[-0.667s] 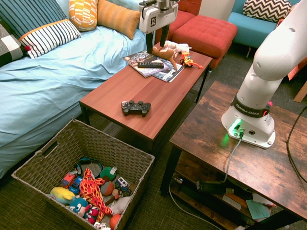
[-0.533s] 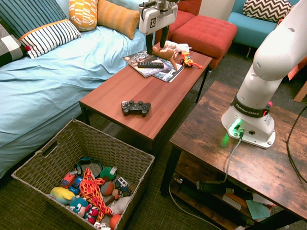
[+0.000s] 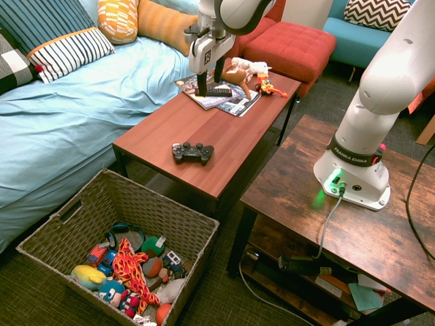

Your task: Put the gamepad in the basket

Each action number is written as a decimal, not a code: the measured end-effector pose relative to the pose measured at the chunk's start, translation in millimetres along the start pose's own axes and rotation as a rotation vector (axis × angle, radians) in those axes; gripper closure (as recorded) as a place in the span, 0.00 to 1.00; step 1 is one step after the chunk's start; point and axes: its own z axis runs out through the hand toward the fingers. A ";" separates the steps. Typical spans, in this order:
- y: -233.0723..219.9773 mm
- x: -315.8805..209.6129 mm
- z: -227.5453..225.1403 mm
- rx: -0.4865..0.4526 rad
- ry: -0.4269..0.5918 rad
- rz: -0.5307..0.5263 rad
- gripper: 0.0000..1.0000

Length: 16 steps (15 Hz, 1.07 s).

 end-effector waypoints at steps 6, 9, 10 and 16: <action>-49.8 -43.2 47.0 0.042 -0.013 -0.144 0.00; -52.2 -48.7 78.8 0.044 -0.023 -0.169 0.00; -50.2 -48.0 90.1 0.038 -0.021 -0.174 0.00; -44.8 -50.2 149.0 -0.012 -0.016 -0.231 0.00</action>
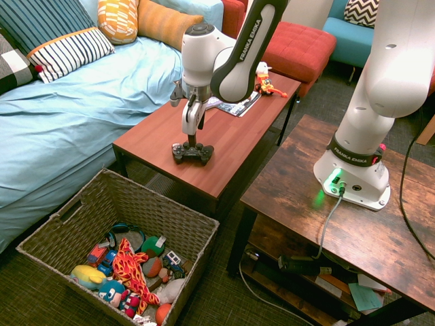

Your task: Put the gamepad in the basket

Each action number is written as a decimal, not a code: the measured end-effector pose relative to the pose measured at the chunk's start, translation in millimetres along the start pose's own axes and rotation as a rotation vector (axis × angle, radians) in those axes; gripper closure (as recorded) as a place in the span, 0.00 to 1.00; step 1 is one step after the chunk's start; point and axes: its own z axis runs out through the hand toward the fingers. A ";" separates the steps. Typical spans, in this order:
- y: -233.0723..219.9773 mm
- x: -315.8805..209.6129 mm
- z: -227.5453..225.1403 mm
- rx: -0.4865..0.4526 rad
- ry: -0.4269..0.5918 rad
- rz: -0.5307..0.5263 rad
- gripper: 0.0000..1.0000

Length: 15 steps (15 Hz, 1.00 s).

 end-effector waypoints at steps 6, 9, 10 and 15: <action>-18.8 1.6 42.6 -0.045 -0.014 -0.020 0.00; -23.6 5.9 58.3 -0.069 -0.015 -0.008 0.00; -24.9 6.7 62.0 -0.073 -0.016 -0.005 0.00; -23.7 12.5 71.1 -0.084 -0.024 0.015 1.00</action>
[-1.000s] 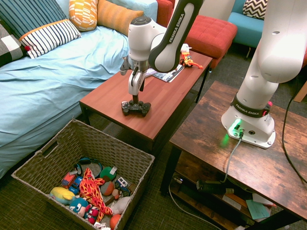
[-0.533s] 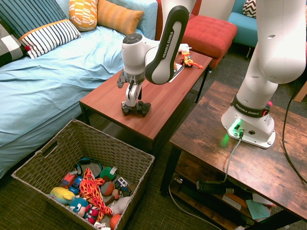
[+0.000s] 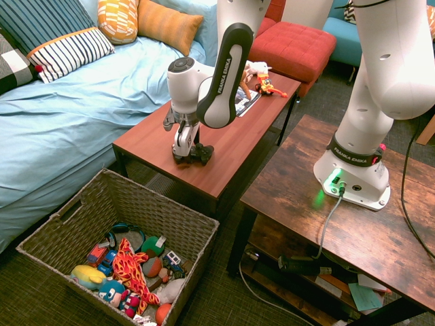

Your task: Put the gamepad in the basket

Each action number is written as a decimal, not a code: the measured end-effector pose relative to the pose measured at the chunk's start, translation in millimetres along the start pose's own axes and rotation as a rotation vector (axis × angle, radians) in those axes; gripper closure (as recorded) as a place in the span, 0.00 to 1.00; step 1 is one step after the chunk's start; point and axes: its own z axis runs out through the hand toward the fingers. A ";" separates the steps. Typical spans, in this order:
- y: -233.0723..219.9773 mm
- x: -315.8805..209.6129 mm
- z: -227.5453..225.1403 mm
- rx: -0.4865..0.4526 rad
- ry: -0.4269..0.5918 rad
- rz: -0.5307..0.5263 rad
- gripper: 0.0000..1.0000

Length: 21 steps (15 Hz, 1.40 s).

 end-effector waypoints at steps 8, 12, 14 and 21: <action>-2.8 3.1 11.6 0.002 -0.010 0.004 1.00; 0.9 12.7 9.6 0.003 -0.022 0.033 1.00; 0.5 19.4 -4.1 0.015 -0.021 0.051 1.00; -77.8 -15.0 -103.3 0.056 0.032 0.069 1.00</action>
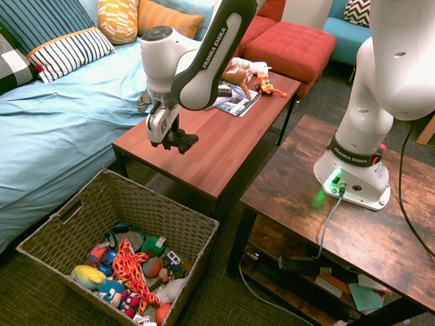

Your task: Put the gamepad in the basket

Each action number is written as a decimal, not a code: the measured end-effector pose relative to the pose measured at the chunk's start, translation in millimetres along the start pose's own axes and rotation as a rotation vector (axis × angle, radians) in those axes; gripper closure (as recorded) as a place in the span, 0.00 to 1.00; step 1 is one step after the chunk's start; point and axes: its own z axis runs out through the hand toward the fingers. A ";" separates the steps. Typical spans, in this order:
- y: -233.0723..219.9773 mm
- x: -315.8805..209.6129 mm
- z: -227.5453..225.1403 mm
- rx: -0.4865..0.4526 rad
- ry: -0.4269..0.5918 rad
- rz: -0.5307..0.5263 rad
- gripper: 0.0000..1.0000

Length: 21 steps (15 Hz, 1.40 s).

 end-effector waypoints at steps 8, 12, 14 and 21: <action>-168.2 -85.0 49.9 -0.017 -0.030 -0.051 1.00; -205.4 -127.0 134.9 -0.078 -0.099 -0.077 1.00; -214.1 -137.3 163.8 -0.110 -0.108 -0.091 1.00; -224.9 -130.7 180.6 -0.159 -0.127 -0.108 0.00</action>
